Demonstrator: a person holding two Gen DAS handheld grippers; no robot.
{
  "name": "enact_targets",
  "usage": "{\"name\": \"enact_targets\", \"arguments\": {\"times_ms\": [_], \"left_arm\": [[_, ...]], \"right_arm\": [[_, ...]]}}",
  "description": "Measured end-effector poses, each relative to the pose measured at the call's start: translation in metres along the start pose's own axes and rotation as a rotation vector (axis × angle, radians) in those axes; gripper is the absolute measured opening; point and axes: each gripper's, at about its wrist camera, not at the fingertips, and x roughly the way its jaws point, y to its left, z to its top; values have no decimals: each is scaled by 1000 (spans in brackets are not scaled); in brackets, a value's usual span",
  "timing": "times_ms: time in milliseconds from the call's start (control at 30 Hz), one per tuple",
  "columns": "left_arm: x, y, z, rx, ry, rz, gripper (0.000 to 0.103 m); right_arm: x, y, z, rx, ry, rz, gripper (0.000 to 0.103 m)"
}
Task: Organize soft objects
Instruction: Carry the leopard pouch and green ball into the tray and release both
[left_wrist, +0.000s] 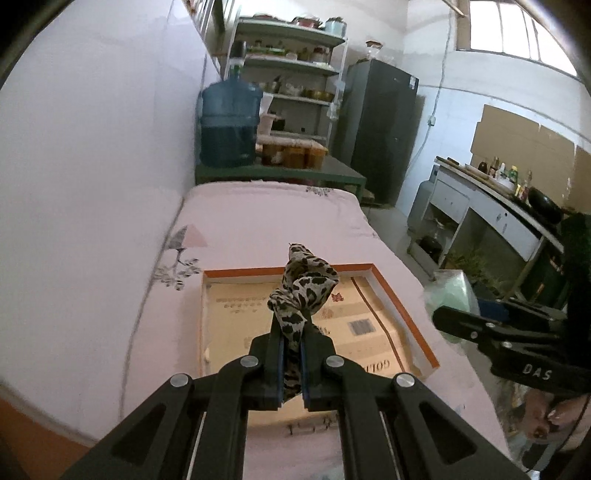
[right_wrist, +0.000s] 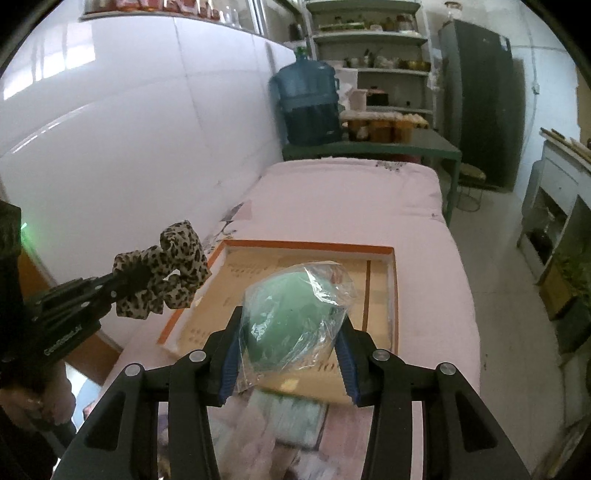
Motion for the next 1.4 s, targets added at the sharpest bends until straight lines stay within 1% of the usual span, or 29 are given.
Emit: {"name": "enact_targets", "arguments": {"times_ms": [100, 233, 400, 500, 667, 900, 967, 1000, 1033, 1067, 1133, 1167, 1200, 1233, 1333, 1400], "left_arm": [[30, 7, 9, -41, 49, -23, 7], [70, 20, 10, -75, 108, 0, 7], [102, 38, 7, -128, 161, 8, 7], [114, 42, 3, -135, 180, 7, 7], [123, 45, 2, -143, 183, -11, 7], [139, 53, -8, -158, 201, -7, 8], [141, 52, -9, -146, 201, -24, 13], [142, 51, -9, -137, 203, -34, 19], [142, 50, -9, -128, 205, -44, 27], [143, 48, -9, -119, 209, -54, 31], [144, 46, -9, -113, 217, -66, 47], [145, 45, -10, -111, 219, -66, 51], [144, 44, -11, -108, 220, -65, 58], [144, 43, -11, -102, 219, -60, 63], [141, 40, -9, -71, 201, -28, 65], [137, 38, -8, -50, 183, -8, 65]], "right_arm": [[24, -10, 14, -2, 31, 2, 46], [68, -22, 23, -1, 101, -1, 46], [115, -32, 23, 9, 183, -3, 46], [135, -37, 22, 16, 210, -7, 46], [152, -42, 19, 22, 228, -20, 47], [165, -44, 10, 23, 255, -43, 47], [167, -44, 9, 19, 259, -47, 47], [168, -44, 9, 16, 260, -49, 48], [169, -43, 9, 14, 261, -51, 48], [170, -43, 9, 11, 262, -53, 49], [171, -44, 8, 11, 264, -57, 49], [172, -44, 7, 11, 265, -57, 49], [172, -44, 7, 12, 268, -57, 49], [173, -44, 6, 12, 271, -61, 50], [174, -45, 4, 12, 276, -77, 55], [173, -46, 4, 13, 275, -86, 60]]}}
